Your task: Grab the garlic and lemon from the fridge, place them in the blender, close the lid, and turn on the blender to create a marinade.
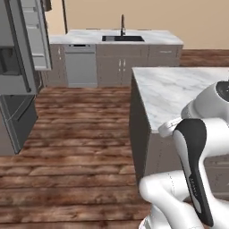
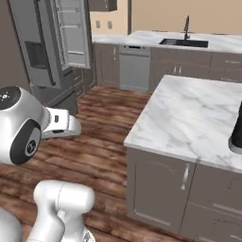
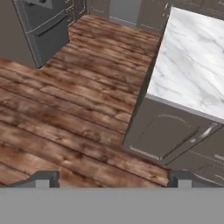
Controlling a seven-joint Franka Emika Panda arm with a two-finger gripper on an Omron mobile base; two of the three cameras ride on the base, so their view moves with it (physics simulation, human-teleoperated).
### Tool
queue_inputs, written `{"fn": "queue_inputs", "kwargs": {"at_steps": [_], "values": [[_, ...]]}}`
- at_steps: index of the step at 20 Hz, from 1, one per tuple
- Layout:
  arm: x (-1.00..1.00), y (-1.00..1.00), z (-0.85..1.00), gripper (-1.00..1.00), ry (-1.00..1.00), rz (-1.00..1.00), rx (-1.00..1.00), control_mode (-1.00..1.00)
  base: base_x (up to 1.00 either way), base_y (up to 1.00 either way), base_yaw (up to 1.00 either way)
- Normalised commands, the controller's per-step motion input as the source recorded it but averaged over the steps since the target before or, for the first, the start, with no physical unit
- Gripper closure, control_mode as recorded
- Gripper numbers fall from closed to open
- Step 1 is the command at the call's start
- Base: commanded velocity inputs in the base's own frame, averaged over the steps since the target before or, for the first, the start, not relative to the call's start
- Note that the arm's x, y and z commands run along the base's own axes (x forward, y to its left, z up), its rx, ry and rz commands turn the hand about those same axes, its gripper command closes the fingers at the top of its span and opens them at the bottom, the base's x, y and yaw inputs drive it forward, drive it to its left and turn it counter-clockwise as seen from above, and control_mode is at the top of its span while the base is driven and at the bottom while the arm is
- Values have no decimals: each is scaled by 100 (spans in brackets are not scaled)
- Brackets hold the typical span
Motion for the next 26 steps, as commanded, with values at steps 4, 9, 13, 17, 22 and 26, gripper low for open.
{"fn": "queue_inputs", "kwargs": {"at_steps": [4,9,13,17,22,26], "values": [[0,0,0,-100,0,0,0,100,56,100,9],[0,0,0,-100,0,0,0,100,99,100,-2],[0,0,0,-100,0,0,0,100,100,99,-21],[0,0,0,-100,0,0,0,100,100,60,-14],[0,0,0,-100,0,0,0,100,100,-36,-2],[0,0,0,-100,0,0,0,100,100,-84,0]]}}
